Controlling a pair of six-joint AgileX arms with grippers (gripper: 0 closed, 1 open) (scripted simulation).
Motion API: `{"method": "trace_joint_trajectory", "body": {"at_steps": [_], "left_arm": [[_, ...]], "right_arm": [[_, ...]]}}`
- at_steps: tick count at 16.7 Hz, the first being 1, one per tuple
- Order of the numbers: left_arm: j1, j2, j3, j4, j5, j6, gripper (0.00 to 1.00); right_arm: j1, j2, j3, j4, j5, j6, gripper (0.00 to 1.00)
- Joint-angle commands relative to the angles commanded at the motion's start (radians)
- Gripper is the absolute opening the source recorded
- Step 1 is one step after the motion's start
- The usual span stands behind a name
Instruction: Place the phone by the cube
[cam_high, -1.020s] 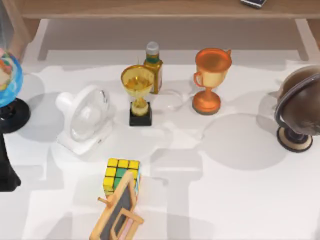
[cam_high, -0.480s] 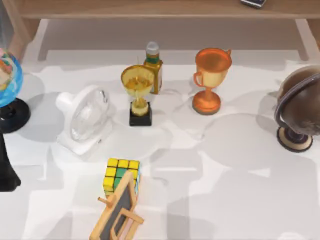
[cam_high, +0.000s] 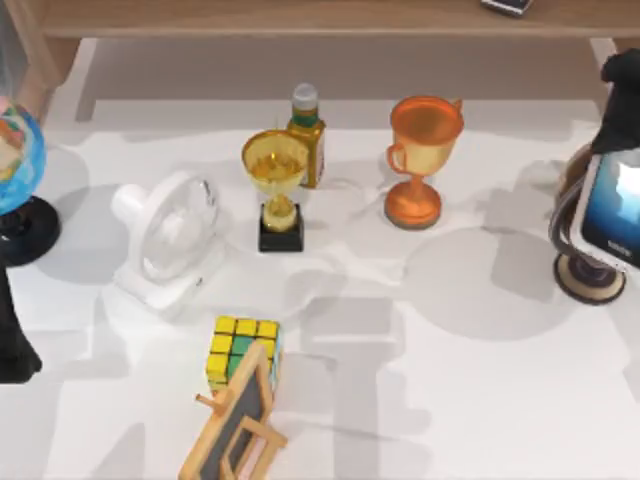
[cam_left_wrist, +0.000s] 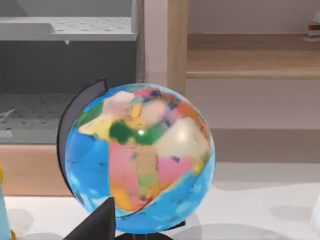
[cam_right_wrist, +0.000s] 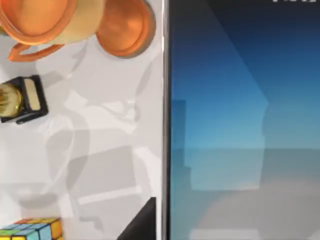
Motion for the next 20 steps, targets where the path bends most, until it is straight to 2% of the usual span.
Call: {"method": "trace_joint_trajectory", "body": {"at_steps": [5, 10, 15, 20], "left_arm": [[0.0, 0.0, 0.0, 0.0, 0.0, 0.0, 1.0], [0.0, 0.0, 0.0, 0.0, 0.0, 0.0, 1.0], [0.0, 0.0, 0.0, 0.0, 0.0, 0.0, 1.0], [0.0, 0.0, 0.0, 0.0, 0.0, 0.0, 1.0]], "right_arm": [[0.244, 0.208, 0.123, -0.044, 0.044, 0.114, 0.0], [0.423, 0.435, 0.19, -0.084, 0.112, 0.155, 0.0], [0.517, 0.573, 0.22, -0.106, 0.161, 0.158, 0.0], [0.526, 0.587, 0.222, -0.108, 0.166, 0.158, 0.0]]}}
